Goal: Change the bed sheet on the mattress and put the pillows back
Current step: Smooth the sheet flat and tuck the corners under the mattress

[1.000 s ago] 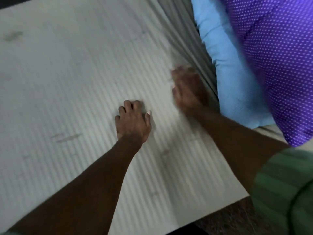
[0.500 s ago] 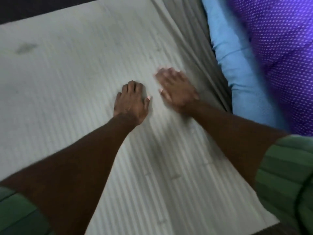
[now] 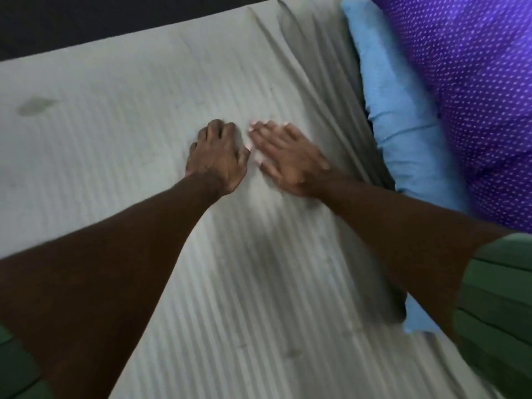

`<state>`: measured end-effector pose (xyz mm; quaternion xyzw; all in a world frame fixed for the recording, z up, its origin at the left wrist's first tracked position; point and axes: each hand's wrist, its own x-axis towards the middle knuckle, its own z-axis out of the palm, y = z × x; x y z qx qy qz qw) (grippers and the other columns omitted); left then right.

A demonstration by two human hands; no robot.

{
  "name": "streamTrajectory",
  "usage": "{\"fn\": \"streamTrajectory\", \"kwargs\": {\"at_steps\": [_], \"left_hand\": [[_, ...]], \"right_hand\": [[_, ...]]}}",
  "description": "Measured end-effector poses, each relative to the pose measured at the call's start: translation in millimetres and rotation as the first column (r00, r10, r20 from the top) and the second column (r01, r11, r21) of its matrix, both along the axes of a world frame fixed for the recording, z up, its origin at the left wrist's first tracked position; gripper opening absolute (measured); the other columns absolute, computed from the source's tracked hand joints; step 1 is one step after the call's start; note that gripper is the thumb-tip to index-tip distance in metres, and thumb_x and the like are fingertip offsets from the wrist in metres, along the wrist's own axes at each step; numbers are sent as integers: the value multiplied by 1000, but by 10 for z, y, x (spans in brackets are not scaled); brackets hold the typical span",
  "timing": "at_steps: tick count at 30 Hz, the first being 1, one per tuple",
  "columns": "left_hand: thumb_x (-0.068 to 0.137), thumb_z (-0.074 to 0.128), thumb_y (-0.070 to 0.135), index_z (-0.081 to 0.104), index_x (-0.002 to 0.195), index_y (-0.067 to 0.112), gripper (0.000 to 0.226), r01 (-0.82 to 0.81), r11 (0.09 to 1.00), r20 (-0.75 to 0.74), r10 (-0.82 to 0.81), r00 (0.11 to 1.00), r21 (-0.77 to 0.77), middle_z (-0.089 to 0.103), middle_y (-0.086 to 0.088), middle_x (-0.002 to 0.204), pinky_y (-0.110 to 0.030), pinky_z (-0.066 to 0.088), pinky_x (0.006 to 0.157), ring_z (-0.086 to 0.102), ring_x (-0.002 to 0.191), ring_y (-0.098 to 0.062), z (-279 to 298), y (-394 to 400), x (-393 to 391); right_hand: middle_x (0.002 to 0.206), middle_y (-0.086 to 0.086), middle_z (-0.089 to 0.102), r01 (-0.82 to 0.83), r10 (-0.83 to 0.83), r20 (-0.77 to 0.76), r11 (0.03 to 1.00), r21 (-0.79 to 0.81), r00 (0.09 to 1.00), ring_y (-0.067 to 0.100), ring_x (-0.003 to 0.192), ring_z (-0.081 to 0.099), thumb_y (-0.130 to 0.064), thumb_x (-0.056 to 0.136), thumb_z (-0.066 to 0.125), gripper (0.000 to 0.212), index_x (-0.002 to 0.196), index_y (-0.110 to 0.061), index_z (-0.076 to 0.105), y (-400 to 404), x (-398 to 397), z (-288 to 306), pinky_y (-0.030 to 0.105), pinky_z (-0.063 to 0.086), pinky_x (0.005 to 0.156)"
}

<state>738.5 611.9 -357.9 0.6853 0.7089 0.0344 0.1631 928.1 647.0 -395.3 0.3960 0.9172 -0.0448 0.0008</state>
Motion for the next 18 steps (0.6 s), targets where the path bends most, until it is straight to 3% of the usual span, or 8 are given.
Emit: {"fn": "streamTrajectory", "kwargs": {"at_steps": [2, 5, 7, 9, 11, 13, 15, 18], "left_hand": [[104, 43, 49, 39, 147, 14, 55, 27, 1000, -29, -27, 999, -15, 37, -13, 151, -51, 38, 108, 38, 137, -36, 11, 55, -69], [104, 42, 49, 39, 148, 16, 55, 8, 1000, -31, -8, 999, 2, 36, -13, 152, -51, 38, 108, 38, 137, -36, 33, 178, -157], [104, 43, 50, 40, 147, 15, 56, -50, 999, -5, 50, 999, 4, 37, -14, 151, -51, 38, 108, 38, 137, -37, 54, 315, -194], [103, 43, 54, 40, 147, 15, 59, -123, 992, 47, 123, 991, 8, 37, -14, 151, -51, 37, 110, 39, 137, -37, 76, 485, -225], [101, 42, 58, 38, 149, 12, 67, -189, 982, 76, 189, 979, -5, 35, -15, 153, -50, 36, 113, 36, 140, -37, 71, 633, -247], [99, 46, 59, 36, 150, 6, 74, -232, 972, 50, 234, 971, -30, 32, -17, 155, -50, 34, 115, 34, 142, -38, 57, 755, -307], [95, 56, 54, 37, 149, 9, 72, -207, 978, -5, 207, 978, -39, 31, -16, 154, -52, 37, 113, 35, 139, -40, 46, 815, -383], [85, 70, 46, 32, 149, 15, 80, -140, 988, -101, 133, 986, -62, 29, -15, 152, -53, 42, 107, 38, 133, -42, 43, 871, -425]], "right_hand": [[169, 6, 26, 228, -227, -14, 972, 65, 974, 25, 155, 23, -43, 103, 28, 65, 162, -16, 27, 340, 102, -26, 45, 16, 125], [168, 10, 27, 606, -600, -93, 792, 76, 795, 26, 155, 22, -38, 98, 30, 68, 160, -10, 29, 670, -85, 22, 46, 14, 127], [168, 14, 23, 685, -674, -135, 724, 75, 727, 28, 156, 19, -39, 98, 29, 70, 160, -6, 27, 726, -341, 103, 46, 12, 127], [169, 16, 18, 512, -501, -138, 858, 52, 854, 30, 157, 14, -39, 100, 30, 70, 162, -6, 22, 744, -581, 167, 46, 10, 128], [171, 12, 14, 109, -113, -108, 993, -46, 988, 28, 158, 11, -39, 99, 37, 73, 163, -10, 17, 711, -780, 158, 45, 10, 128], [172, 4, 11, -130, 118, -102, 984, -123, 988, 22, 159, 9, -40, 100, 38, 73, 164, -15, 14, 804, -807, 63, 42, 10, 128], [172, 1, 12, -99, 94, -71, 993, -61, 993, 23, 158, 13, -45, 102, 32, 69, 165, -21, 15, 1097, -661, -20, 44, 14, 127], [172, 3, 13, 236, -234, -68, 971, 23, 970, 24, 158, 12, -49, 103, 26, 69, 164, -19, 16, 1602, -378, -6, 46, 14, 126]]}}
